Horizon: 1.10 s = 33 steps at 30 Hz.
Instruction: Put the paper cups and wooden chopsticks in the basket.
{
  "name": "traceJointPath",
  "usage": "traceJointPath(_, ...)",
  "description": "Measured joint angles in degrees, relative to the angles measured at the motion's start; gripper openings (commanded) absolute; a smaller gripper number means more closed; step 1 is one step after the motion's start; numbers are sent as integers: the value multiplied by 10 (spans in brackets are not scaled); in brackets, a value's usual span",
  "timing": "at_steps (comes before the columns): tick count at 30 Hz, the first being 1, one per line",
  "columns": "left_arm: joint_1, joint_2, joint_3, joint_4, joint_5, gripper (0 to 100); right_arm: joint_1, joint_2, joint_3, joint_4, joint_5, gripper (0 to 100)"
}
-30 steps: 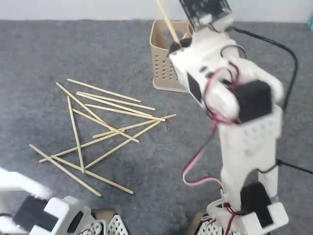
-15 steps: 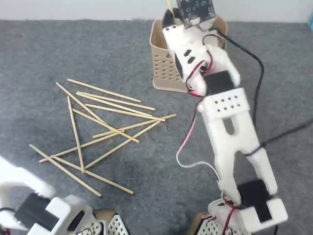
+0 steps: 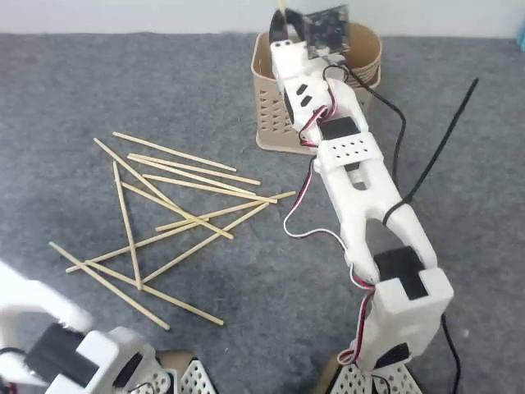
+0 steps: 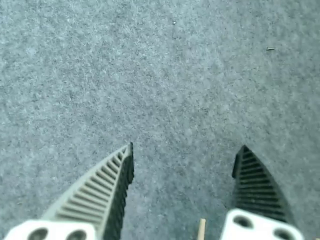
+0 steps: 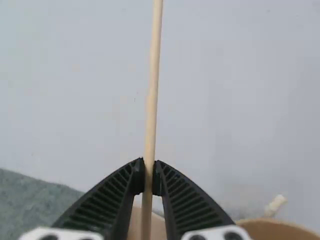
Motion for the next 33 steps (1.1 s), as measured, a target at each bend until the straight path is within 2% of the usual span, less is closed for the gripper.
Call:
traceJointPath(4, 0, 0, 7, 0, 0, 305, 6, 6, 7, -29, -7, 13)
traceJointPath(11, 0, 0, 16, 0, 0, 305, 6, -5, 39, -32, -7, 177)
traceJointPath(18, 1, 0, 18, 0, 0, 305, -6, -79, 124, -32, -7, 177)
traceJointPath(25, 34, 0, 115, 0, 2, 305, -25, -234, 248, -32, -9, 177)
traceJointPath(28, 57, 0, 163, 0, 0, 305, -40, -322, 309, 2, -9, 177)
traceJointPath(33, 95, 0, 200, 16, 0, 305, -58, -450, 332, 135, -30, 177)
